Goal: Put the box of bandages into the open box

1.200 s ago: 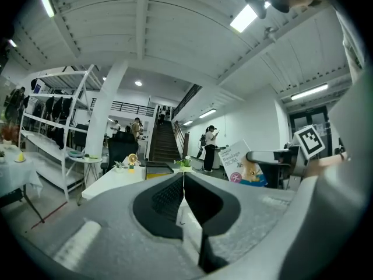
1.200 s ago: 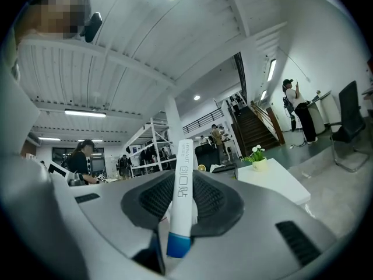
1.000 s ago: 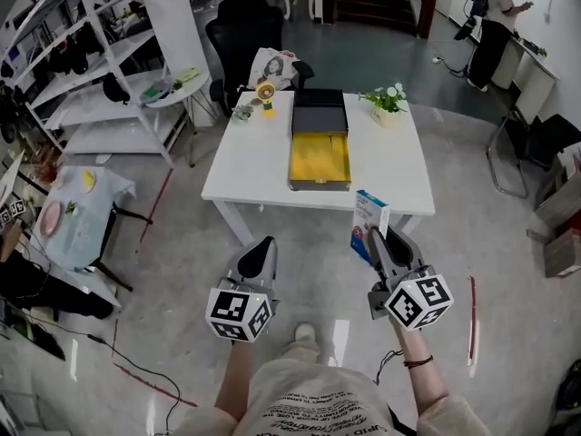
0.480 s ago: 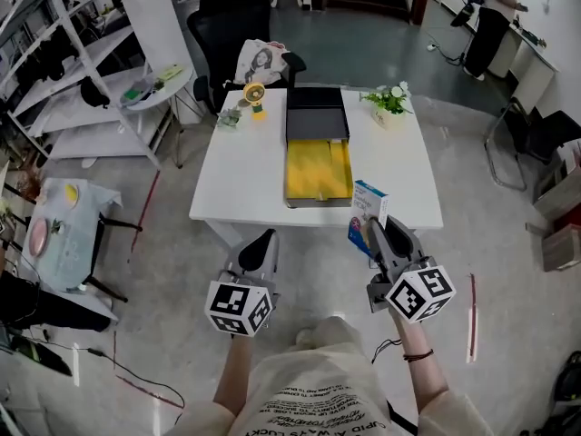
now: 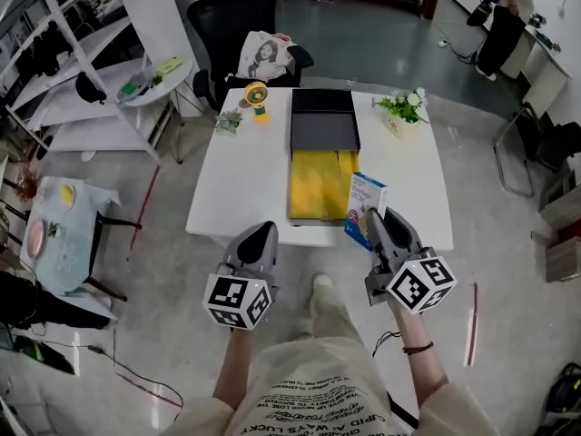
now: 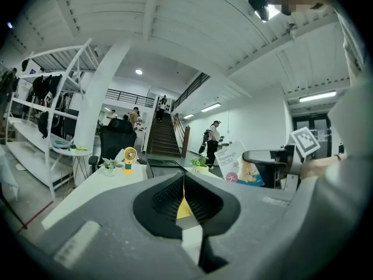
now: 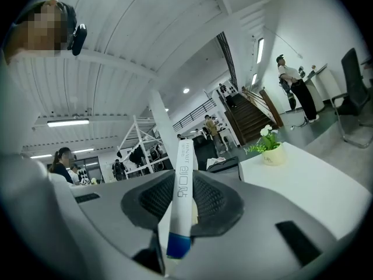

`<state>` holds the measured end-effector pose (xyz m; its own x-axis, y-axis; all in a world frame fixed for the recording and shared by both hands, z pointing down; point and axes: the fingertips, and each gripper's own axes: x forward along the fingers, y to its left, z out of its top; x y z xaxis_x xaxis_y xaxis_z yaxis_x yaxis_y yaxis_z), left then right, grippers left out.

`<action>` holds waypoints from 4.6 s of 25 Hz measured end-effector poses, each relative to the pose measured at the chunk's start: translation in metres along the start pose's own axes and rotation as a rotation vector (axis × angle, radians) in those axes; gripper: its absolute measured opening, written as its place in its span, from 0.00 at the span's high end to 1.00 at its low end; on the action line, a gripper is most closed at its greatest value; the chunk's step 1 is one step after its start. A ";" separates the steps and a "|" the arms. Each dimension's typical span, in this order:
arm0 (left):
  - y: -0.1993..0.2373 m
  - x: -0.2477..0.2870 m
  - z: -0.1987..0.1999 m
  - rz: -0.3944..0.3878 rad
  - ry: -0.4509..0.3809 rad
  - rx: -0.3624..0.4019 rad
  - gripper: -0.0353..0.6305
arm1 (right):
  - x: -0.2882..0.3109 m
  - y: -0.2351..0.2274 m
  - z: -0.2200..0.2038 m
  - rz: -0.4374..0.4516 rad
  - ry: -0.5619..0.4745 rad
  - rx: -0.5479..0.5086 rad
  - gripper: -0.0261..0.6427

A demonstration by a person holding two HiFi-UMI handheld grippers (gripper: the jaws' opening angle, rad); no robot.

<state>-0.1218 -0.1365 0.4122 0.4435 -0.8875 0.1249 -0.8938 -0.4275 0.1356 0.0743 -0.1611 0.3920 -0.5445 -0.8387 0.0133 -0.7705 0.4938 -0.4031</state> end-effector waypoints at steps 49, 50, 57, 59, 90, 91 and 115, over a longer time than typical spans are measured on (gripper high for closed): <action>0.074 0.184 -0.092 -0.030 0.361 -0.206 0.91 | 0.202 -0.087 -0.133 0.007 0.664 0.528 0.82; 0.074 0.185 -0.092 -0.041 0.366 -0.205 0.91 | 0.202 -0.087 -0.134 -0.004 0.664 0.530 0.82; 0.080 0.188 -0.093 -0.081 0.390 -0.201 0.91 | 0.200 -0.088 -0.137 -0.048 0.703 0.499 0.82; 0.083 0.189 -0.092 -0.083 0.389 -0.201 0.91 | 0.199 -0.089 -0.138 -0.062 0.719 0.476 0.82; 0.074 0.197 -0.086 -0.116 0.381 -0.184 0.91 | 0.200 -0.099 -0.163 -0.180 0.897 0.030 0.62; 0.074 0.197 -0.086 -0.116 0.381 -0.182 0.91 | 0.200 -0.099 -0.163 -0.181 0.893 0.025 0.62; 0.059 0.194 -0.035 -0.181 0.195 -0.047 0.91 | 0.194 -0.077 -0.076 0.055 0.509 -0.167 0.95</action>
<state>-0.0863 -0.3278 0.4784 0.6042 -0.7458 0.2805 -0.7968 -0.5637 0.2177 0.0029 -0.3442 0.4954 -0.6453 -0.6135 0.4552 -0.7560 0.5983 -0.2654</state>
